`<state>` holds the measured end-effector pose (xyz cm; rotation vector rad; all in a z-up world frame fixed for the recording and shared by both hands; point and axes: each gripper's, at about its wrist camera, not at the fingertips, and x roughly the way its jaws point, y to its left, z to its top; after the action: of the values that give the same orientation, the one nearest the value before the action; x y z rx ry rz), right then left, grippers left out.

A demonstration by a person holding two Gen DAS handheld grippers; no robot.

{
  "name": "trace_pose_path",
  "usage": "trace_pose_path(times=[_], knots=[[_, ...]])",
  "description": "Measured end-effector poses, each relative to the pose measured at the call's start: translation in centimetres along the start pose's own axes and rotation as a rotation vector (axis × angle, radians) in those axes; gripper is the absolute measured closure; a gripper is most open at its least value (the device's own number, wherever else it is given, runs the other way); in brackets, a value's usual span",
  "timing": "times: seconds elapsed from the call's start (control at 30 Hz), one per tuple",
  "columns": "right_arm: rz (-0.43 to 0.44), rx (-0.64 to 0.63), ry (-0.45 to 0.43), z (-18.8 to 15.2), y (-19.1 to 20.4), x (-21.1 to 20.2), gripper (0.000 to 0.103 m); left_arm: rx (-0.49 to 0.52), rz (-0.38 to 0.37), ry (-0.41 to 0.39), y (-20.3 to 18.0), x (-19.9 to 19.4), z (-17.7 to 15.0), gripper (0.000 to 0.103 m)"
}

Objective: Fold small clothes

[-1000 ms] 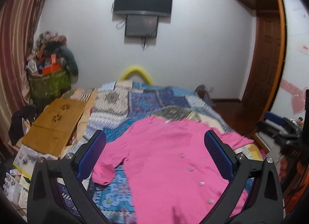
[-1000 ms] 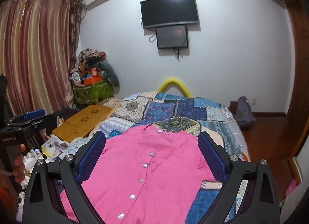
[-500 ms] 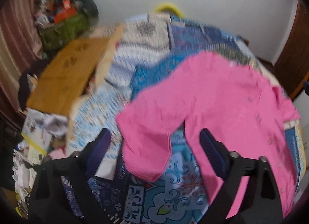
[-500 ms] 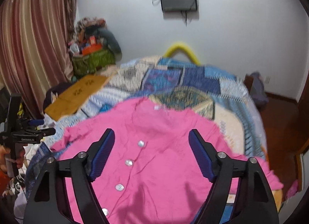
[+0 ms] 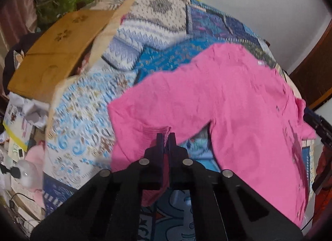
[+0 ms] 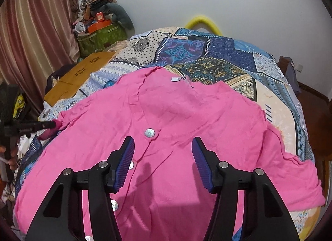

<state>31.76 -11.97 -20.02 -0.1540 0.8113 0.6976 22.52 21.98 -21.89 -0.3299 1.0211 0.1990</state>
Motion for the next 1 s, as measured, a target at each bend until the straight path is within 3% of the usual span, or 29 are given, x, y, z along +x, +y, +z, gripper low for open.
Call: trace_pose_path(times=[0.23, 0.43, 0.57, 0.87, 0.93, 1.0], knots=[[0.004, -0.011, -0.032, 1.3, -0.4, -0.5, 0.049, 0.057, -0.087, -0.137, -3.7, -5.7, 5.6, 0.101], [0.018, -0.018, -0.068, 2.1, -0.9, -1.6, 0.049, 0.172, -0.197, -0.189, -11.5, -8.1, 10.5, 0.101], [0.025, -0.016, -0.086, 2.3, -1.5, -2.3, 0.049, 0.265, -0.279, -0.146, -18.0, -6.4, 11.7, 0.101], [0.029, 0.019, -0.075, 1.4, -3.7, -2.7, 0.049, 0.424, -0.311, 0.025, -27.5, 1.6, 9.3, 0.100], [0.032, 0.027, -0.064, 1.2, -4.2, -2.5, 0.049, 0.432, -0.307, 0.049, -27.9, 2.2, 8.6, 0.094], [0.037, 0.038, -0.047, 1.0, -4.7, -2.1, 0.049, 0.445, -0.299, 0.047, -27.7, 2.0, 8.3, 0.077]])
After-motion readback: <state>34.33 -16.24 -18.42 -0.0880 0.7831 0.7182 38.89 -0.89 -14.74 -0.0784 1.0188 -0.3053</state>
